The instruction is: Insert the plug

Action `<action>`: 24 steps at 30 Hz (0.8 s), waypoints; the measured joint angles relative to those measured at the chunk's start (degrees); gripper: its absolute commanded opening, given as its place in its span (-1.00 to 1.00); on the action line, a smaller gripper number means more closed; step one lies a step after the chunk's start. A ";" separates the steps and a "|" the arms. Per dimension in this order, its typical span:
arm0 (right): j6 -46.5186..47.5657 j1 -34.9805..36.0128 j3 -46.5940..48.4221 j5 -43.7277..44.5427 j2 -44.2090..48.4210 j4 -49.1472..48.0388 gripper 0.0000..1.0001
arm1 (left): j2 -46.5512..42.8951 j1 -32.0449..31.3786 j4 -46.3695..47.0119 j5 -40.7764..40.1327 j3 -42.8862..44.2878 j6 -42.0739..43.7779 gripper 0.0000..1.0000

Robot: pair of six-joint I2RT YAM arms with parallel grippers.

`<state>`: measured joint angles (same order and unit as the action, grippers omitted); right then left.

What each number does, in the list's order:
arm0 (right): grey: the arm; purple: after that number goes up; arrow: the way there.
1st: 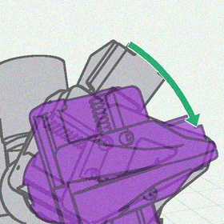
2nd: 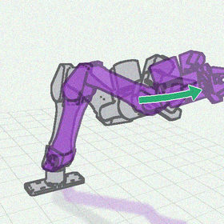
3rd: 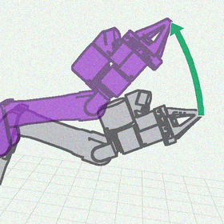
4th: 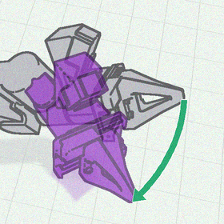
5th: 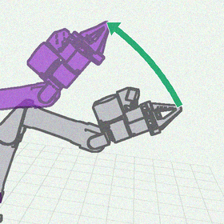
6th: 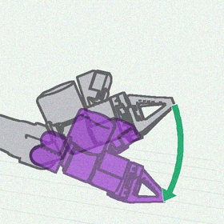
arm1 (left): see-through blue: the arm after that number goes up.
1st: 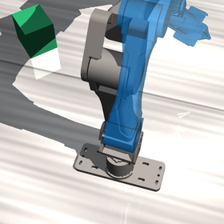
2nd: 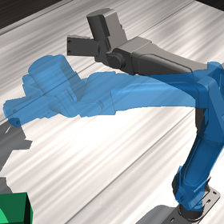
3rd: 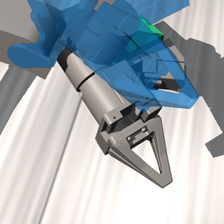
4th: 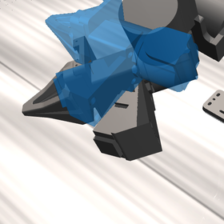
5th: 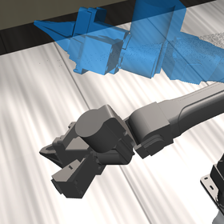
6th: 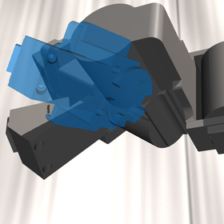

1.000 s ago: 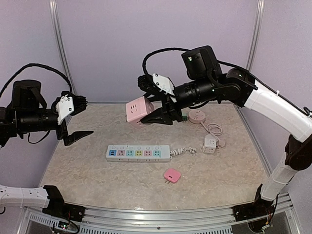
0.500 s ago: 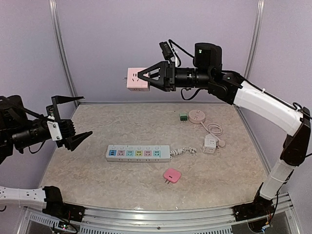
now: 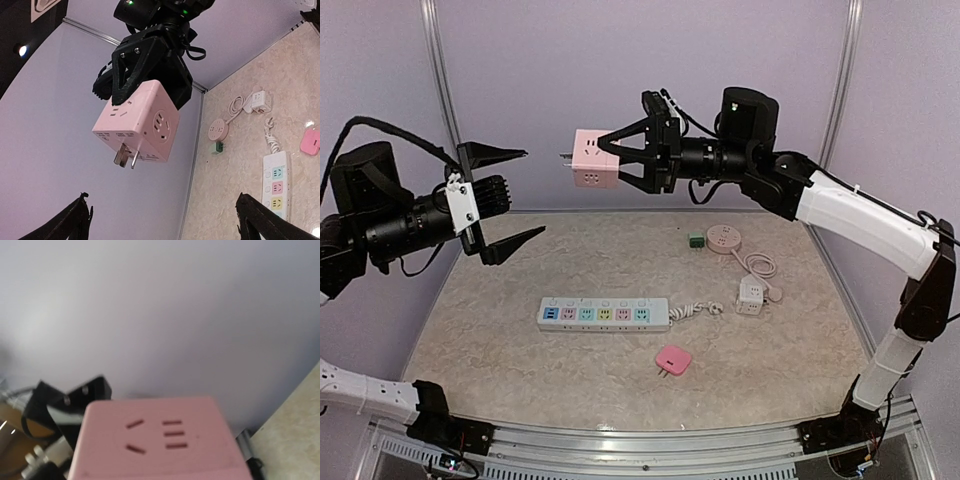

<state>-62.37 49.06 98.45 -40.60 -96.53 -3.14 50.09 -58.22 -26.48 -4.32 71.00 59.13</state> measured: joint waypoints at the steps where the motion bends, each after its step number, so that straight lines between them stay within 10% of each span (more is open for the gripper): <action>1: -0.22 0.28 -0.02 -0.48 0.00 -0.24 -1.00 | 1.49 0.00 0.09 0.35 1.68 -1.27 0.98; 11: 2.91 4.61 0.48 -3.58 0.00 1.86 -1.00 | 10.12 -0.42 0.42 4.02 8.31 -7.06 0.83; 24: 9.35 5.57 0.83 -7.45 0.02 1.79 -1.00 | 12.87 -2.51 -1.86 4.55 11.30 -12.37 -0.81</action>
<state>-53.01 54.63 99.29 -48.05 -96.51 -1.34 62.96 -60.73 -28.34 0.23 82.30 46.76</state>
